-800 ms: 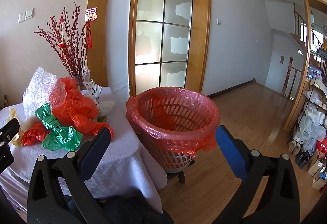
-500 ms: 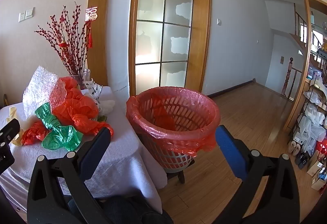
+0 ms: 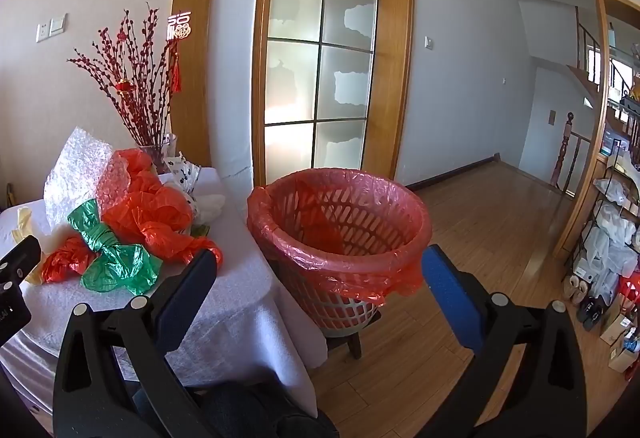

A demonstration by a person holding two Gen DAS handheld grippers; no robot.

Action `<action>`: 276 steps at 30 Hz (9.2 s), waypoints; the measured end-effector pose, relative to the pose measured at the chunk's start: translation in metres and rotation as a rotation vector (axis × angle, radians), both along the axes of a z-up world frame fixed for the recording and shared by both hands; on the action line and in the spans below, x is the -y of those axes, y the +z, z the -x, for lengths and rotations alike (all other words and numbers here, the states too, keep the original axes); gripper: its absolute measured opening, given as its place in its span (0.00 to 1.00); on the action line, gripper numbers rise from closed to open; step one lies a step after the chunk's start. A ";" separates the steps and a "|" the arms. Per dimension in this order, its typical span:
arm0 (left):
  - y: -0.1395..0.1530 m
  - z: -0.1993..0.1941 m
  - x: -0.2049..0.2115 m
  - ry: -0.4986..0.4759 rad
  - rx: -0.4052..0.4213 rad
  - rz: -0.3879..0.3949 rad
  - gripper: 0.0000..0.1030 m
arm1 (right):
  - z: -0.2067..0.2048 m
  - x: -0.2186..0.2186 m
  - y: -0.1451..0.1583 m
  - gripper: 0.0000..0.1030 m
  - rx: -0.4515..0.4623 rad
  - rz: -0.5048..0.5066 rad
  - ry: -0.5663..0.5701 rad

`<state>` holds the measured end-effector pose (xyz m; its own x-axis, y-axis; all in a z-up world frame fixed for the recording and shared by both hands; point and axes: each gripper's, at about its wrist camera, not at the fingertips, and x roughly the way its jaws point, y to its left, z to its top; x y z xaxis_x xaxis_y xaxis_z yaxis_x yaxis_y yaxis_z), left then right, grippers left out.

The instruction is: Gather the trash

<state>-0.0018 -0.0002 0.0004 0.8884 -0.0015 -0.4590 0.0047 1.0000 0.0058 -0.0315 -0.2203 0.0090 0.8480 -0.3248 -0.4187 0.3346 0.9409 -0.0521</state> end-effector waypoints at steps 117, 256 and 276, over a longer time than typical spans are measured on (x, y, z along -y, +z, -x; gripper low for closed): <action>-0.025 -0.012 -0.125 0.265 -0.062 0.106 0.96 | -0.130 -0.129 -0.065 0.18 -0.264 -0.085 0.634; 0.021 -0.105 -0.051 -0.021 -0.074 0.112 0.56 | -0.137 -0.043 -0.038 0.43 -0.218 -0.154 0.594; 0.004 -0.113 -0.080 0.003 -0.112 0.154 0.62 | -0.153 -0.089 -0.070 0.28 -0.329 0.001 0.620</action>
